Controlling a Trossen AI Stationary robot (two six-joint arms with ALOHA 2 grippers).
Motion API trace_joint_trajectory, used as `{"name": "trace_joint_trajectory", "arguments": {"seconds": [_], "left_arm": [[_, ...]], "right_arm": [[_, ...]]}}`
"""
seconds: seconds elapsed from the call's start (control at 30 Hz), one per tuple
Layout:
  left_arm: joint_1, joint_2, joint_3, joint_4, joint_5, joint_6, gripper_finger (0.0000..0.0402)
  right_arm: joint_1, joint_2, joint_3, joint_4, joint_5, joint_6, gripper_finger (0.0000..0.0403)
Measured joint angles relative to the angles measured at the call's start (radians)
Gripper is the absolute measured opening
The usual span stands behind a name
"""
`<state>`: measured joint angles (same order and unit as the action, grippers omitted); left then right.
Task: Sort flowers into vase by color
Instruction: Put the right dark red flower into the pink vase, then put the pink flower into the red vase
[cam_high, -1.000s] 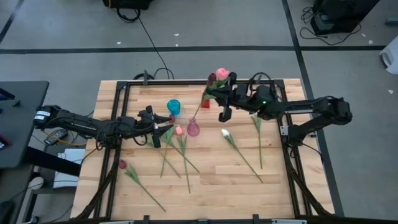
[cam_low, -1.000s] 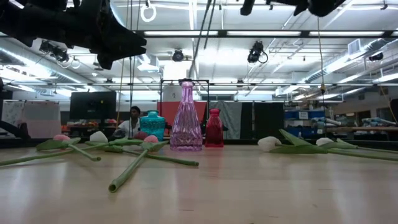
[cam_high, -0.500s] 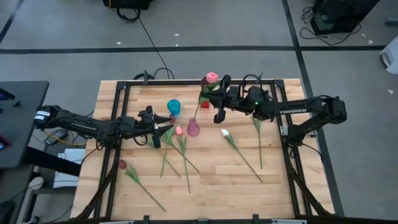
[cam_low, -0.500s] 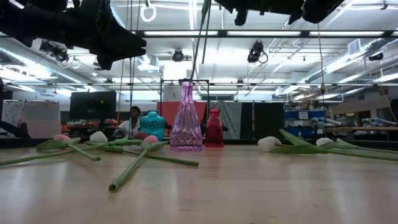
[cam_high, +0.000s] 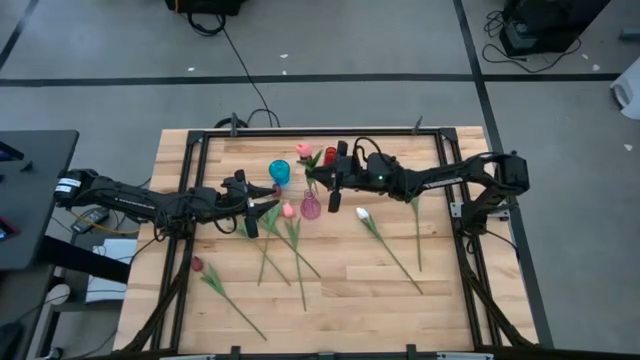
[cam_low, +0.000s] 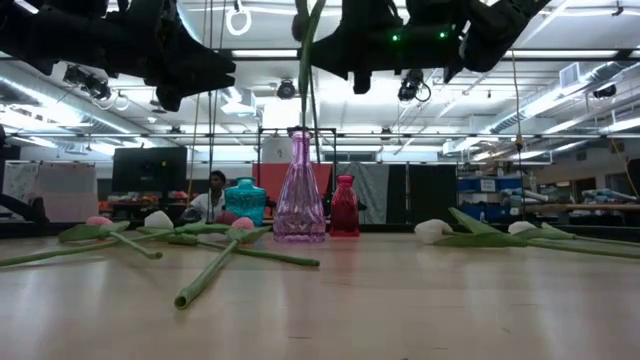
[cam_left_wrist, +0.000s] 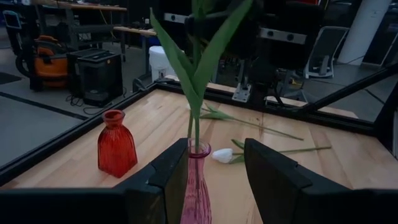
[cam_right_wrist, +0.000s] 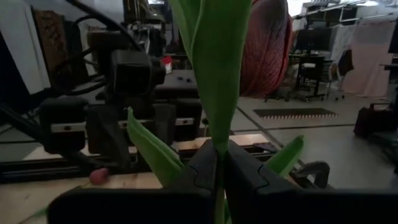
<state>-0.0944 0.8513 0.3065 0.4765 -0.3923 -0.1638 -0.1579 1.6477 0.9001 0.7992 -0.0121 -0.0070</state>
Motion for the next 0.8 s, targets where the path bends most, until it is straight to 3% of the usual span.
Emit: {"name": "trace_joint_trajectory", "arguments": {"seconds": [0.23, 0.57, 0.8], "left_arm": [[0.0, 0.0, 0.0, -0.001, 0.0, 0.001, 0.0163], [0.0, 0.0, 0.0, -0.006, 0.0, 0.002, 0.0163], [0.0, 0.0, 0.0, -0.005, 0.0, 0.002, 0.0163]], "right_arm": [[0.019, 0.002, 0.001, -0.012, 0.016, -0.024, 0.0042], [0.018, -0.045, 0.002, -0.162, 0.027, -0.048, 0.0095], [0.018, -0.047, 0.001, -0.192, 0.049, -0.056, 0.0081]]}}
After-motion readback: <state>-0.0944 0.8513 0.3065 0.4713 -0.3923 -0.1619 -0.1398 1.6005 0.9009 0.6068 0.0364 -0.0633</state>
